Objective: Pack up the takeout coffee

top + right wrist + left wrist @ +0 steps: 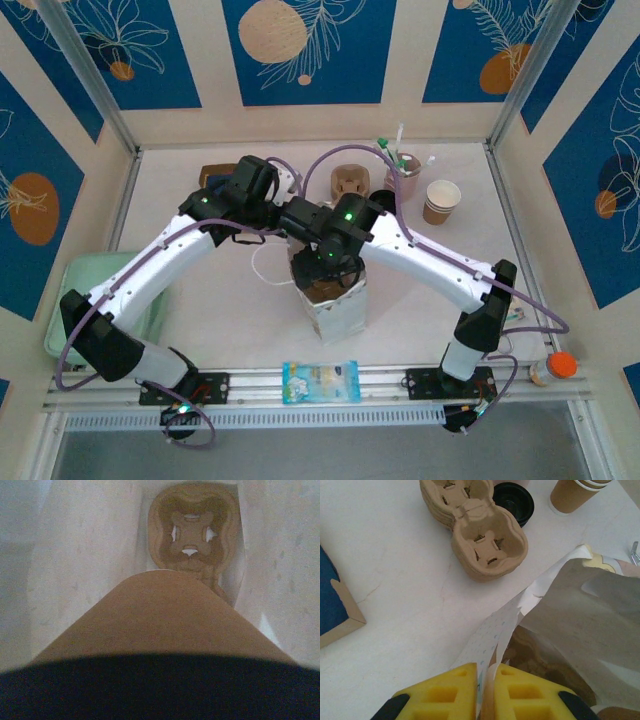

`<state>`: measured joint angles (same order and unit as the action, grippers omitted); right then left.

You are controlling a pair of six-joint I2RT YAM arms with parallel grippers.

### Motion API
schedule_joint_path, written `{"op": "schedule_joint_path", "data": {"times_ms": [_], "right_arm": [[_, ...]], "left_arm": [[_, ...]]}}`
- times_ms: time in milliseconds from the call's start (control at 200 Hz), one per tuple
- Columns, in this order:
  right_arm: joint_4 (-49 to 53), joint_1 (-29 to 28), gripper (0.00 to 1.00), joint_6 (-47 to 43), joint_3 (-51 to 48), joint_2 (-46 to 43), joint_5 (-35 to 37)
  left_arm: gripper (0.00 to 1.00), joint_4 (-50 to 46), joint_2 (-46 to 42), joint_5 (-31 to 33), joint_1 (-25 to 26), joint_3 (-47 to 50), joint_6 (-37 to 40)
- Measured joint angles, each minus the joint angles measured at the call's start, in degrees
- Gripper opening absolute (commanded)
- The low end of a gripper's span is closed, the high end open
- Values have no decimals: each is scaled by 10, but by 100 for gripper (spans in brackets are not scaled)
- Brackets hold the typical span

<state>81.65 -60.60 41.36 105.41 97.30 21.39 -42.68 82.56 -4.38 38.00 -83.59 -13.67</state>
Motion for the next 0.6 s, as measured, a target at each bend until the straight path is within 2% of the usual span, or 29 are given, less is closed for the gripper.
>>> {"op": "schedule_joint_path", "data": {"times_ms": [410, 600], "right_arm": [[4, 32, 37, 11, -51, -15, 13], [-24, 38, 37, 9, -91, -38, -11]], "left_arm": [[15, 2, -3, 0, 0, 4, 0], [15, 2, -4, 0, 0, 4, 0]]}}
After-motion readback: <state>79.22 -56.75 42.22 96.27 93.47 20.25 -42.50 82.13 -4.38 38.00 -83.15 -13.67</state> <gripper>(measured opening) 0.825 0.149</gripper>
